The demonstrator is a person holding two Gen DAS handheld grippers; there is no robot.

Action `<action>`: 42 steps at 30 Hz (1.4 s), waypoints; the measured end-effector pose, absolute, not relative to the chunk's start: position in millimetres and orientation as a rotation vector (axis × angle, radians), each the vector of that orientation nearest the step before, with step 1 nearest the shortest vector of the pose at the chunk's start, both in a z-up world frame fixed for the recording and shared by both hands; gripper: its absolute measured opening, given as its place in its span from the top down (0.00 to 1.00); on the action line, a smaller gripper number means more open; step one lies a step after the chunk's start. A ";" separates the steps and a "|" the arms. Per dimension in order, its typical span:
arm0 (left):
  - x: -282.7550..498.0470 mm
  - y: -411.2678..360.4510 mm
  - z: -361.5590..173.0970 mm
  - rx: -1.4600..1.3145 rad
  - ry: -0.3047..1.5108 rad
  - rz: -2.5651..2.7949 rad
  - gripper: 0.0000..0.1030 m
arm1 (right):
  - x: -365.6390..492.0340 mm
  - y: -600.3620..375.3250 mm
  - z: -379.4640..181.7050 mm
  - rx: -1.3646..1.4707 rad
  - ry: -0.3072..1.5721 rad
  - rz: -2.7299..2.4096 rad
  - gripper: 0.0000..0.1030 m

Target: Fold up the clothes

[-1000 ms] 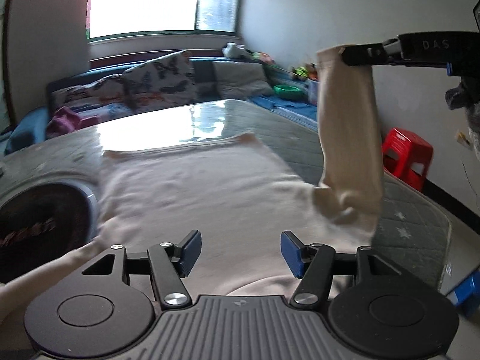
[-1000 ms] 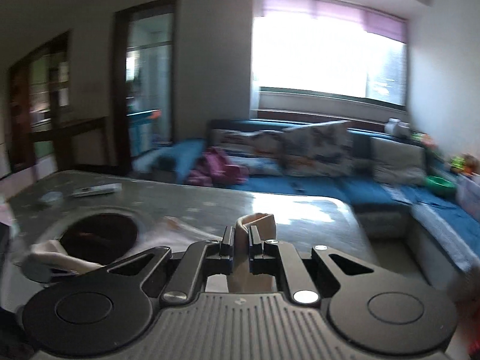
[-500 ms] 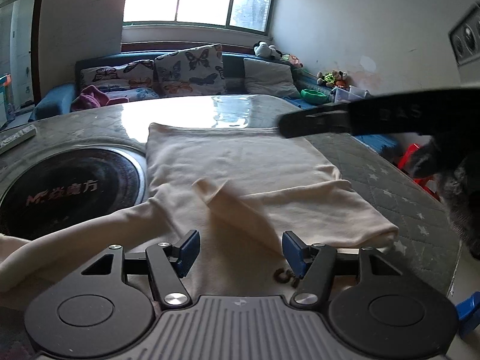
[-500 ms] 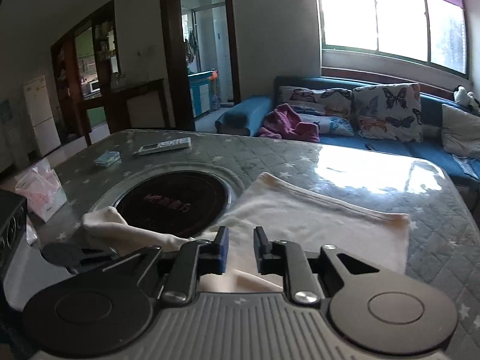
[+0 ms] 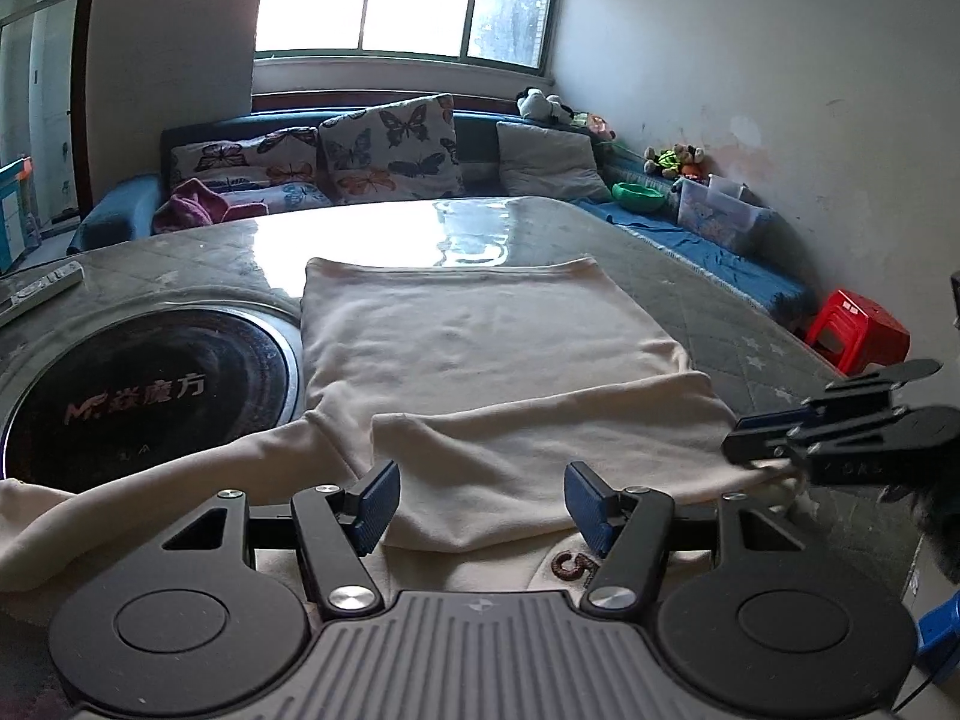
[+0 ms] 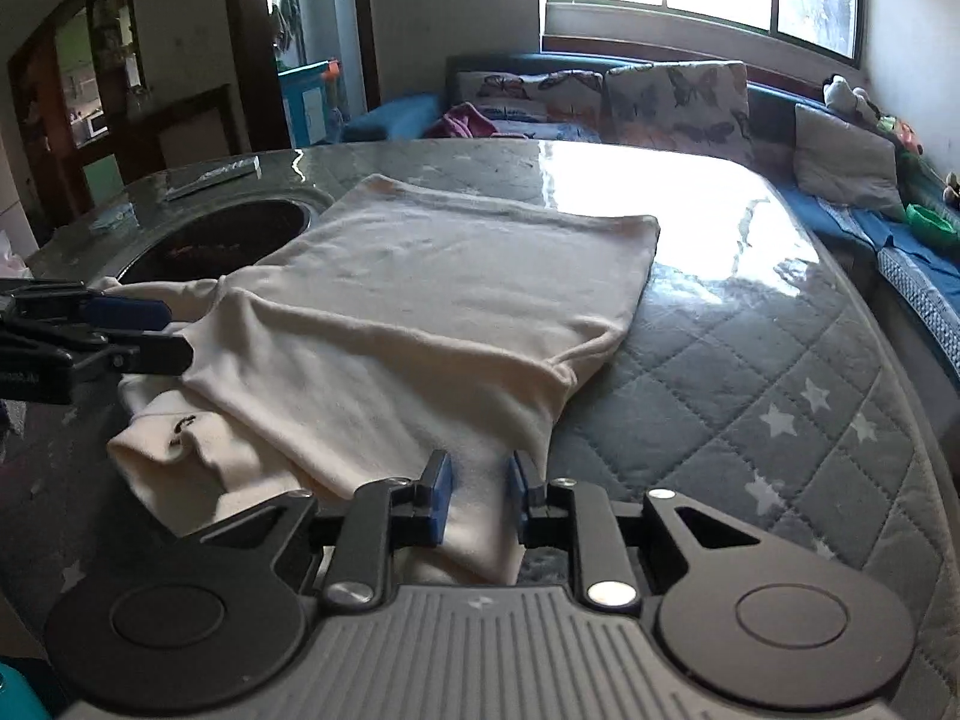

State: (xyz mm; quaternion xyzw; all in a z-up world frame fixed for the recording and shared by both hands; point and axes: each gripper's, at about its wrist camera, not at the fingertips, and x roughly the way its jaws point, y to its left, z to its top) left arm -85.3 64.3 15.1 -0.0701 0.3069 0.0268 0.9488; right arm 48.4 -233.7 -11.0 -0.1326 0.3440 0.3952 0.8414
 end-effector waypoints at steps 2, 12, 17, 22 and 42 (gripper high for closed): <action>-84.5 68.7 14.6 -0.149 0.625 0.077 0.38 | 51.5 -231.6 -2.4 -0.280 0.689 0.835 0.82; -87.6 105.0 6.7 -0.189 0.658 0.221 0.38 | 76.6 -194.3 -7.7 -0.401 0.603 0.892 0.72; -89.2 111.5 0.1 -0.187 0.686 0.246 0.38 | 89.8 -203.9 -4.0 -0.453 0.625 0.973 0.70; -90.9 117.9 -6.4 -0.185 0.714 0.270 0.38 | 103.6 -201.3 -6.1 -0.502 0.669 1.065 0.68; -96.3 112.6 14.9 -0.183 0.656 0.281 0.38 | 80.0 -225.8 12.2 -0.477 0.588 1.021 0.79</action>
